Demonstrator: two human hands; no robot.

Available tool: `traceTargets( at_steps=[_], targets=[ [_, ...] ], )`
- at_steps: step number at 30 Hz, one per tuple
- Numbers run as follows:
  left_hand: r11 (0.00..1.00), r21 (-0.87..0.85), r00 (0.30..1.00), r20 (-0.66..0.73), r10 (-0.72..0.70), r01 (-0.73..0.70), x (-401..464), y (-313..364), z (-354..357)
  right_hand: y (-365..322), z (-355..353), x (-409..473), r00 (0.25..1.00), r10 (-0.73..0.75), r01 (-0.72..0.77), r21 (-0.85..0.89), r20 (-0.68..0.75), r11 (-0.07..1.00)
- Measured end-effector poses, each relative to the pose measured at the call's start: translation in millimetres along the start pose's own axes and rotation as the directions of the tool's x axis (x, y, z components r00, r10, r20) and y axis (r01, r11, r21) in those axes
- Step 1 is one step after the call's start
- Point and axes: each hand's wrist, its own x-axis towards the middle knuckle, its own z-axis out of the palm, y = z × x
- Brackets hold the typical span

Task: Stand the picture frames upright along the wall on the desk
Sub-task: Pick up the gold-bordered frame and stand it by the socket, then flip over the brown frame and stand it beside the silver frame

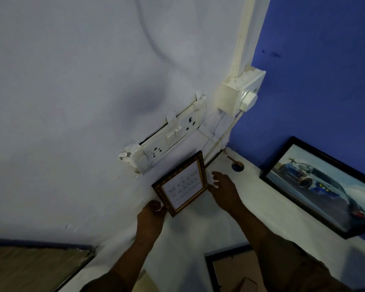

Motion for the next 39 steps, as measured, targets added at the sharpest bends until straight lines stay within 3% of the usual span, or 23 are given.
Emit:
traceTargets(
  at_steps=[8,12,17,26,29,34,39],
  targets=[
    [0.994,-0.066,0.995,0.05,-0.085,0.088,-39.0,-6.5,3.5,49.1,-0.6,-85.3,0.995,0.102,-0.101,0.059,-0.013,0.993],
    [0.994,0.047,0.972,0.213,-0.103,0.095,-73.8,-23.4,18.2,87.8,-0.2,-149.3,0.985,0.174,-0.171,0.108,-0.016,0.979],
    [0.982,0.024,0.905,0.384,-0.182,0.187,-129.5,-55.7,50.0,136.9,2.8,-216.7,0.969,0.244,-0.245,-0.028,-0.03,0.969],
    [0.994,0.065,0.903,0.416,-0.106,0.087,-205.0,-54.0,98.5,181.1,-23.2,-302.3,0.93,0.344,-0.35,-0.033,-0.128,0.936],
    [0.997,0.063,0.891,0.448,-0.075,0.052,-211.8,-50.2,104.0,190.3,-29.1,-309.9,0.898,0.407,-0.404,0.051,-0.168,0.913],
    [0.984,0.151,0.88,0.474,0.012,-0.095,-194.9,-38.5,104.6,207.0,-20.6,-312.7,0.799,0.59,-0.519,0.361,-0.118,0.775],
    [0.959,0.197,0.84,0.538,0.067,-0.202,-154.3,-14.0,115.0,201.4,4.1,-322.1,0.744,0.656,-0.519,0.508,-0.127,0.687]
  ],
)
